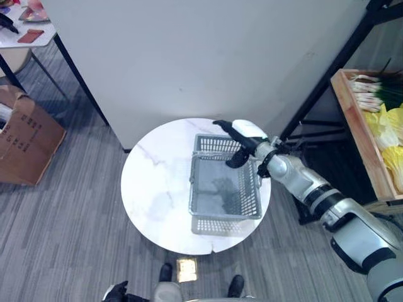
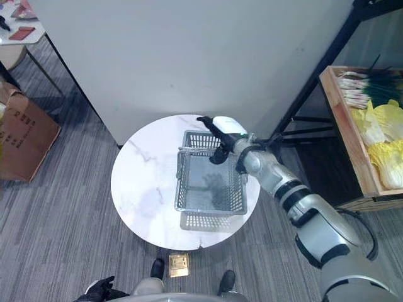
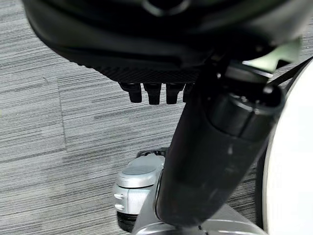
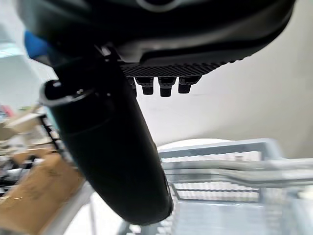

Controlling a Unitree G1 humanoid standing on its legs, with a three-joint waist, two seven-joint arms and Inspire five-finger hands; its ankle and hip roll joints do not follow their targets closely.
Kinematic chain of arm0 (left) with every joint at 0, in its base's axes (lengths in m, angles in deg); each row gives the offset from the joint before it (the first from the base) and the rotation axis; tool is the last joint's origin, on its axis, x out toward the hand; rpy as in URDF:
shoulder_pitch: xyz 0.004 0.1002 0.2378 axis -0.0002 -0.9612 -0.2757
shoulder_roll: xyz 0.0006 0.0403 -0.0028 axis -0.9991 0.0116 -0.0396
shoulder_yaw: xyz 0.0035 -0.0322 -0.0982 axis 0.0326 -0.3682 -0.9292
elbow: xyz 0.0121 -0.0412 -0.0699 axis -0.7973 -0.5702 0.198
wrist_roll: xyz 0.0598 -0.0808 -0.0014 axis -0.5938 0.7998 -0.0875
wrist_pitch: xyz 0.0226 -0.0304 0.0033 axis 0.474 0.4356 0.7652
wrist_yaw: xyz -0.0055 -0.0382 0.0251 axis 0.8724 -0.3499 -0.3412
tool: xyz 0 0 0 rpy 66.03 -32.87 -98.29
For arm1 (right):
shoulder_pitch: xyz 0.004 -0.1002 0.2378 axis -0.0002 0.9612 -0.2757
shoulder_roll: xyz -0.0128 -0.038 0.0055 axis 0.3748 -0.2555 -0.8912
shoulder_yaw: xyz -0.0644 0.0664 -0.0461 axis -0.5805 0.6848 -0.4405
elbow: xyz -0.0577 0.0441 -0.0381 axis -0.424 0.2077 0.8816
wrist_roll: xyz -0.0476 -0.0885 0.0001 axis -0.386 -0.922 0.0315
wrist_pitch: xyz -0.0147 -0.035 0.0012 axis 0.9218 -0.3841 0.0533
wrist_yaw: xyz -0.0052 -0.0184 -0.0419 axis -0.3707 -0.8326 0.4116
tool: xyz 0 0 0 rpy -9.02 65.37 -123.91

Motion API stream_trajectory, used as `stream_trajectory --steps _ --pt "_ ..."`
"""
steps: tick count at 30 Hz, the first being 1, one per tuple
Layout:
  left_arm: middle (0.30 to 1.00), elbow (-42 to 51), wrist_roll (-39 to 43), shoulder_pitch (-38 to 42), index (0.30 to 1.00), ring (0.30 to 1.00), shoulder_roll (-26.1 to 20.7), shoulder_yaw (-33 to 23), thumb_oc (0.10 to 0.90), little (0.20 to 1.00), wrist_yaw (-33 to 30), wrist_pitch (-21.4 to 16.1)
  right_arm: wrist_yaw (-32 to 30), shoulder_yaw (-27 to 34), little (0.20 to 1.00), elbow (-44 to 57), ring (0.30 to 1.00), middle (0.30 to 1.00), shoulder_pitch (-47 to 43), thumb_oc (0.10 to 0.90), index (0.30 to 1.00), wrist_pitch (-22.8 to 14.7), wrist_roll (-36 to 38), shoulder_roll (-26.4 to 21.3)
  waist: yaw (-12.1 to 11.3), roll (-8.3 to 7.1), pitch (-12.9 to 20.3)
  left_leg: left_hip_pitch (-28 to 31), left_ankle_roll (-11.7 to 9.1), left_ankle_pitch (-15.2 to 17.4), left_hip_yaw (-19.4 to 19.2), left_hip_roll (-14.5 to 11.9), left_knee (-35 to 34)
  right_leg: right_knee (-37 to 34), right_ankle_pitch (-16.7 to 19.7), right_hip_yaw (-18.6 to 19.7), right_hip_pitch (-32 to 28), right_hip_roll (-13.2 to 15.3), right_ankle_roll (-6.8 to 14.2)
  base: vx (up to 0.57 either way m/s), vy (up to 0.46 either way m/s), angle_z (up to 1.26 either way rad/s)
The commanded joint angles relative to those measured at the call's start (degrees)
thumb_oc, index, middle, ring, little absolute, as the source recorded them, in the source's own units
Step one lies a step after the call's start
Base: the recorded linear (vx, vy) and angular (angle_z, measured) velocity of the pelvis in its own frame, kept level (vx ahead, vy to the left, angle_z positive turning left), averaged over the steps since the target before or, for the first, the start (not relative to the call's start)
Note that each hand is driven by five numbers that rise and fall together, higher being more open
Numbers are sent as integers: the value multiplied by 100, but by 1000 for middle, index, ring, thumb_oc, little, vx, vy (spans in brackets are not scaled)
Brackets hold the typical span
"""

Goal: Get the vegetables into the basket

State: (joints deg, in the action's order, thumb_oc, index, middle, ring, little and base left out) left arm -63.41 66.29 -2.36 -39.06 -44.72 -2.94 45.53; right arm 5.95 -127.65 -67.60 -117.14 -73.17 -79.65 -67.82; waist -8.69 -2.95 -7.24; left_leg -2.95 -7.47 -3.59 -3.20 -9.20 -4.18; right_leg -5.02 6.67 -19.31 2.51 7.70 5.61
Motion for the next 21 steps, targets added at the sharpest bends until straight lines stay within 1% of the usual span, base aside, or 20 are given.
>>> stream_trajectory --steps 1,3,7,11,12,13,15,21 --pt "1000 -370 154 212 1000 1000 -364 404 900 1000 -88 -63 -386 -143 1000 -346 1000 1000 -1044 900 1000 -114 164 17 -59 -164 23 -231 -130 -271 -24 -172 -82 2 153 202 -172 591 619 -13 -15 8" --pt "1000 -378 180 204 1000 1000 -413 444 900 1000 -89 -83 -396 -229 1000 -800 1000 1000 -1191 900 1000 -67 86 66 -104 -163 -22 -283 -128 -294 13 -181 -82 2 149 184 -138 570 611 -4 -18 6" --pt "1000 -331 234 239 1000 1000 -436 515 900 1000 -93 -106 -450 -276 1000 -1097 1000 1000 -1299 900 1000 -48 53 65 -136 -149 -87 -351 -128 -321 57 -180 -82 2 147 187 -90 558 599 -5 -8 5" --pt "1000 -307 318 327 1000 1000 -449 576 900 1000 -144 -125 -588 -166 1000 -1559 1000 1000 -1356 900 1000 5 100 117 -186 -106 -166 -458 -133 -377 114 -182 -82 2 151 178 -10 546 587 -1 -3 1" --pt "1000 -295 310 323 1000 1000 -441 610 900 1000 -157 -139 -614 -159 693 -1734 693 693 -1377 680 693 14 90 137 -196 -83 -187 -494 -138 -392 129 -177 -82 2 151 176 21 541 582 0 0 0" --pt "1000 -282 309 333 1000 1000 -440 620 900 1000 -162 -140 -632 -140 300 -1796 300 300 -1364 400 300 16 86 141 -207 -72 -201 -516 -141 -404 140 -181 -82 2 151 171 31 537 579 0 0 0" --pt "1000 -281 318 339 1000 1000 -438 634 900 1000 -177 -144 -647 -131 300 -1863 300 300 -1347 400 300 17 88 161 -213 -62 -212 -532 -143 -412 142 -180 -82 2 151 165 43 535 578 -1 -3 2" --pt "1000 -272 325 342 1000 1000 -405 651 900 1000 -201 -120 -599 -137 300 -2093 300 300 -1091 400 300 33 -27 413 -228 -34 -182 -520 -130 -398 143 -184 -82 2 130 163 35 542 573 2 -1 1"
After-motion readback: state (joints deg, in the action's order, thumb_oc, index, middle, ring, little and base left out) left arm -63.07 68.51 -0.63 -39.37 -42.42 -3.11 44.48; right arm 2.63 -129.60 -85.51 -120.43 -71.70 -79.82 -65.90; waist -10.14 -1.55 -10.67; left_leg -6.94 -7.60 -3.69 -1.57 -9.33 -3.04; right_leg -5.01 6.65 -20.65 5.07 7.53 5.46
